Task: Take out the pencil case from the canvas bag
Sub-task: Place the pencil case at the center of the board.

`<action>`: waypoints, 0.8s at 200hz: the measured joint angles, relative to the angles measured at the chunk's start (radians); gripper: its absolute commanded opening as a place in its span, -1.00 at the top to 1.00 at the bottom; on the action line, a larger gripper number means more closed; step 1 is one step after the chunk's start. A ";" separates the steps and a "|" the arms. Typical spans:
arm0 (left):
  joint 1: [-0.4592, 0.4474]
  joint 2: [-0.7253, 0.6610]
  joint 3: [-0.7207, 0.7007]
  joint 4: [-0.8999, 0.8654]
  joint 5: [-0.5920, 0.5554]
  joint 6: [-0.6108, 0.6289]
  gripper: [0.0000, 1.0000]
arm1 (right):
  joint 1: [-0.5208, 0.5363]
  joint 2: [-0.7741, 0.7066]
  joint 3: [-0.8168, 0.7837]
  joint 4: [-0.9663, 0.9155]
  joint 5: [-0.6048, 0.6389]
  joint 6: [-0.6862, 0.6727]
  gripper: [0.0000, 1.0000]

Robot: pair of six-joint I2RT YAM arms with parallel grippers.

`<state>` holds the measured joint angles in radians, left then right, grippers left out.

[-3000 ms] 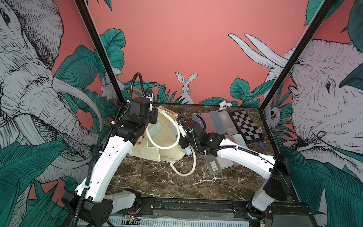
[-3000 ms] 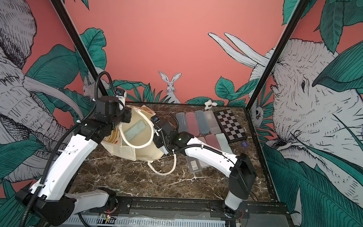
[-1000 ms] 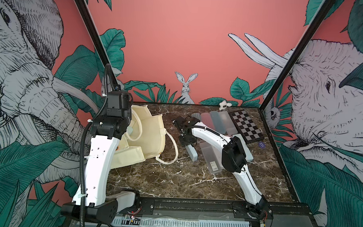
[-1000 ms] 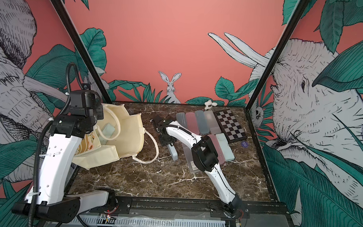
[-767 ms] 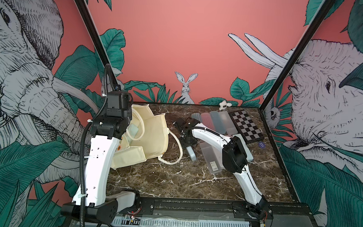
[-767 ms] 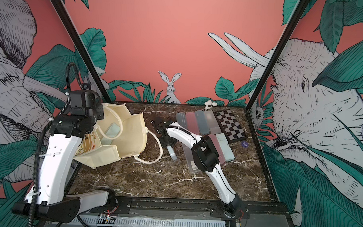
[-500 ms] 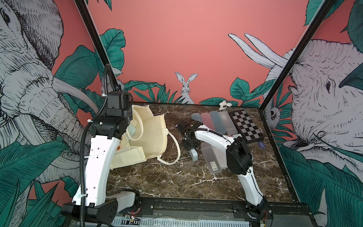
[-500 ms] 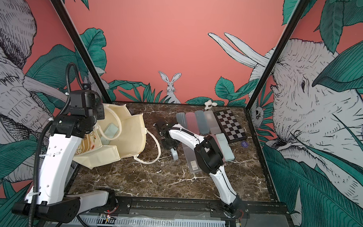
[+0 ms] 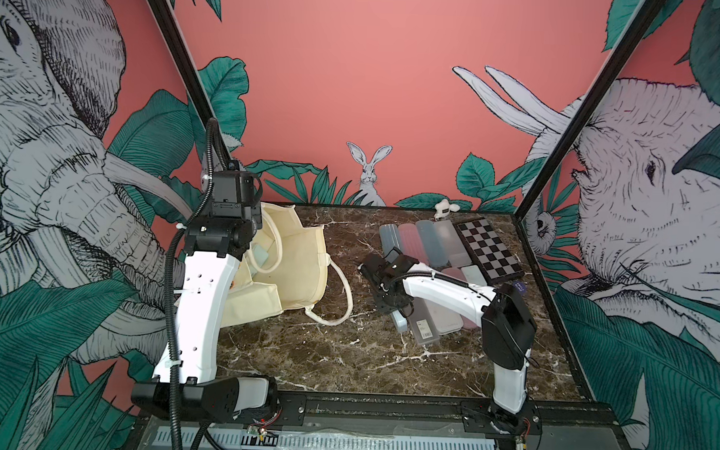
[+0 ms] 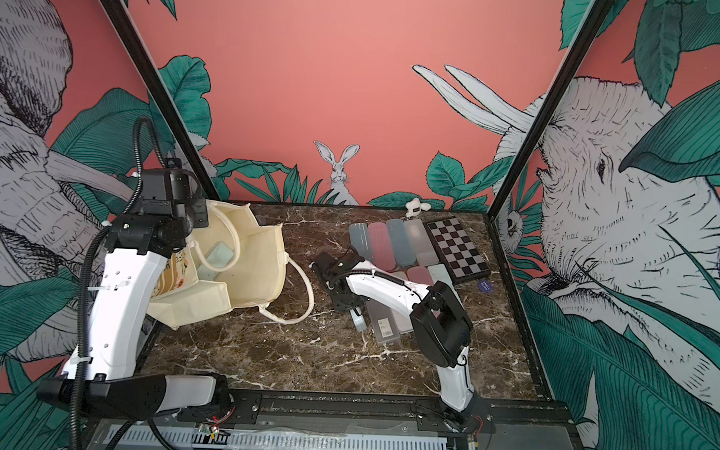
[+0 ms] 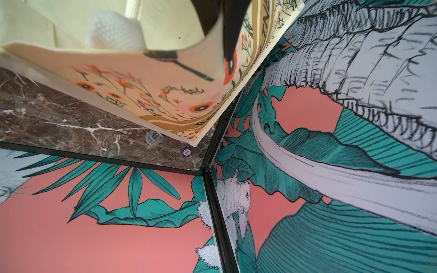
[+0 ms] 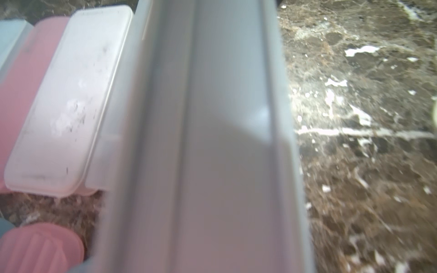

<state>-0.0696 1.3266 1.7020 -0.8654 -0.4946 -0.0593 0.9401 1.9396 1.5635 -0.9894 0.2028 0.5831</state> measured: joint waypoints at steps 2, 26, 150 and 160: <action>0.000 0.002 0.001 0.002 0.002 0.000 1.00 | 0.004 0.000 -0.002 -0.002 0.004 0.003 0.55; 0.001 0.015 0.010 0.003 0.014 0.000 1.00 | 0.045 0.000 -0.014 -0.032 0.055 0.039 0.54; 0.021 0.017 0.012 0.004 0.039 0.000 1.00 | 0.074 0.089 0.025 -0.142 0.187 0.115 0.11; 0.021 0.017 0.012 0.004 0.041 0.000 1.00 | 0.075 0.093 0.024 -0.143 0.187 0.118 0.04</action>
<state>-0.0483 1.3437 1.7142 -0.8616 -0.4538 -0.0593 1.0149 2.0331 1.5879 -1.1320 0.3893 0.7010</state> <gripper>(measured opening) 0.051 0.449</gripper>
